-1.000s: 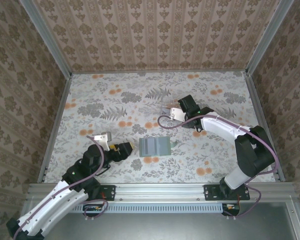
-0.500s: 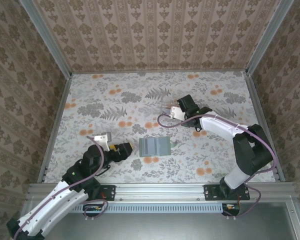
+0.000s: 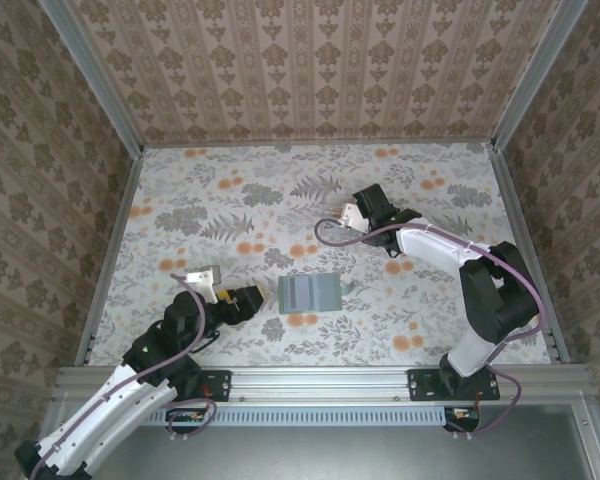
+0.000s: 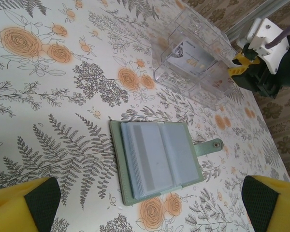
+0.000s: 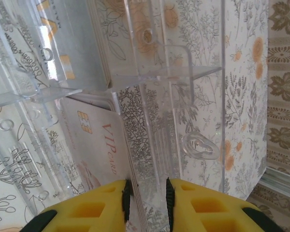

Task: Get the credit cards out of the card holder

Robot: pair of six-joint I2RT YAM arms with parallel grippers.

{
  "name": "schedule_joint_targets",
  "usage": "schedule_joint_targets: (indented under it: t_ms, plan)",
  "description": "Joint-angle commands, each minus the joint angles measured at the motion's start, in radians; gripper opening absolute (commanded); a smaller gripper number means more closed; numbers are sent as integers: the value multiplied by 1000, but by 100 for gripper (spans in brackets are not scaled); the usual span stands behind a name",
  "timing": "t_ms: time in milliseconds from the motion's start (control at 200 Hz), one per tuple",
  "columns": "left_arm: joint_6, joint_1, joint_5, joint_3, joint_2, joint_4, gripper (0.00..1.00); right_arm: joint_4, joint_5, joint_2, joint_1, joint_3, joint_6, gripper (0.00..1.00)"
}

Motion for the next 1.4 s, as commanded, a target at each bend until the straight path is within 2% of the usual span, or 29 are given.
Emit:
schedule_joint_targets:
  t_ms: [0,305,430,550,710,785,1020,1155,1220,1335,1395]
  plan:
    - [6,7,15,-11,-13,-17,100,4,21,4,-4,21,30,30]
    - [6,10,20,-13,-12,-12,100,-15,-8,-62,-2,-4,49,33]
    - [4,11,20,-17,-12,-9,100,-31,-11,-115,-2,-14,110,33]
    - [3,13,22,-15,-5,-6,100,-49,-25,-190,5,-39,219,32]
    - [-7,17,20,-7,42,9,100,-91,-139,-324,11,-67,498,32]
    - [-15,19,24,-1,95,37,100,-66,-213,-389,18,-102,631,31]
    - [-32,20,65,52,358,183,98,-20,-272,-515,98,-224,947,29]
    - [-40,15,101,98,525,248,95,-30,-294,-524,176,-267,1071,29]
    - [-47,10,113,120,592,272,90,-22,-303,-514,211,-290,1126,29]
    - [-58,-9,109,161,683,305,83,42,-342,-487,254,-350,1239,25]
    - [-59,-21,101,182,724,311,83,84,-373,-464,272,-381,1288,24]
